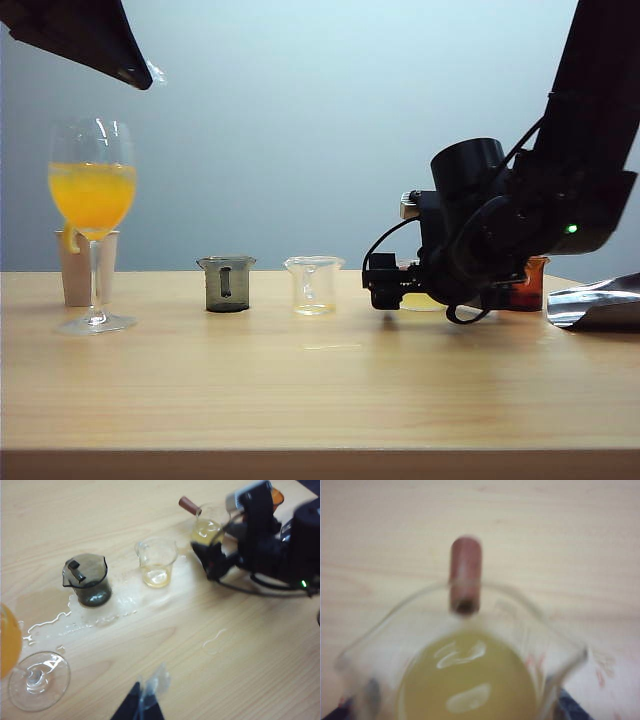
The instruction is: Pick up the third measuring cup from the left, pour the pineapple juice inside into the goblet, and finally put the measuring cup back in its original place.
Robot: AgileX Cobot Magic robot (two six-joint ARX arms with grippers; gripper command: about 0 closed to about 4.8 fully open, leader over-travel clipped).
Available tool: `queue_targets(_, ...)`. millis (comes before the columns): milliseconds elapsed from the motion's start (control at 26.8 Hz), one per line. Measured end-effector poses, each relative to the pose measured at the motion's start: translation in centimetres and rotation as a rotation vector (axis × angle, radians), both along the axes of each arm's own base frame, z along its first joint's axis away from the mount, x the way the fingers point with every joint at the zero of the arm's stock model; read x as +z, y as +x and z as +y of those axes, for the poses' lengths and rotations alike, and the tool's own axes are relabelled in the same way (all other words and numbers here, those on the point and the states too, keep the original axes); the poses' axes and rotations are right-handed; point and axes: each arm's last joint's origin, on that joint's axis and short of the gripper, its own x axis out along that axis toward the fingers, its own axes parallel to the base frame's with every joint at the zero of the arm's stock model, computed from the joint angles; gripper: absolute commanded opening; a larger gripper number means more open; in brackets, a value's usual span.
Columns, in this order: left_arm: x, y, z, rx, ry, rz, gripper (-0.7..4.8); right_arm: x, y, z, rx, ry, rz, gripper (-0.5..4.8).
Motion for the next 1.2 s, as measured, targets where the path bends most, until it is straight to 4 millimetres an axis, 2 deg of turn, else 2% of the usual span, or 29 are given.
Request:
queue_targets(224, -0.2, 0.0, 0.0, -0.013, 0.025, 0.001, -0.05, -0.5, 2.2, -0.6, 0.005, 0.013, -0.007, 4.79)
queue_targets(336, -0.2, 0.0, 0.0, -0.013, 0.026, 0.003, -0.05, -0.7, 2.6, -0.6, 0.025, 0.021, -0.015, 4.79)
queue_targets(373, -0.2, 0.0, 0.0, -0.013, 0.026, 0.003, -0.05, -0.7, 2.6, -0.6, 0.026, 0.021, -0.015, 4.39)
queue_targets(411, -0.2, 0.0, 0.0, -0.013, 0.025, 0.002, -0.05, -0.7, 2.6, -0.6, 0.026, 0.021, -0.015, 3.40)
queue_targets(486, -0.2, 0.0, 0.0, -0.013, 0.026, 0.003, -0.05, -0.7, 2.6, -0.7, 0.025, 0.022, -0.013, 1.90)
queue_targets(784, 0.2, -0.6, 0.5, 0.026, 0.043, -0.014, -0.05, 0.2, 2.4, -0.6, 0.079, 0.032, 0.006, 1.79)
queue_targets(934, 1.3, -1.8, 1.6, 0.084, 0.043, -0.067, -0.05, 3.0, 2.1, -0.4, 0.129, 0.059, -0.028, 1.74)
queue_targets(1120, 3.6, -3.3, 4.2, 0.188, -0.006, -0.168, -0.05, 8.4, 1.4, -0.4, 0.189, 0.099, -0.103, 1.68)
queue_targets(1195, 4.4, -3.5, 6.1, 0.267, -0.008, -0.172, -0.05, 11.6, 1.1, 0.0, 0.258, 0.109, -0.077, 1.68)
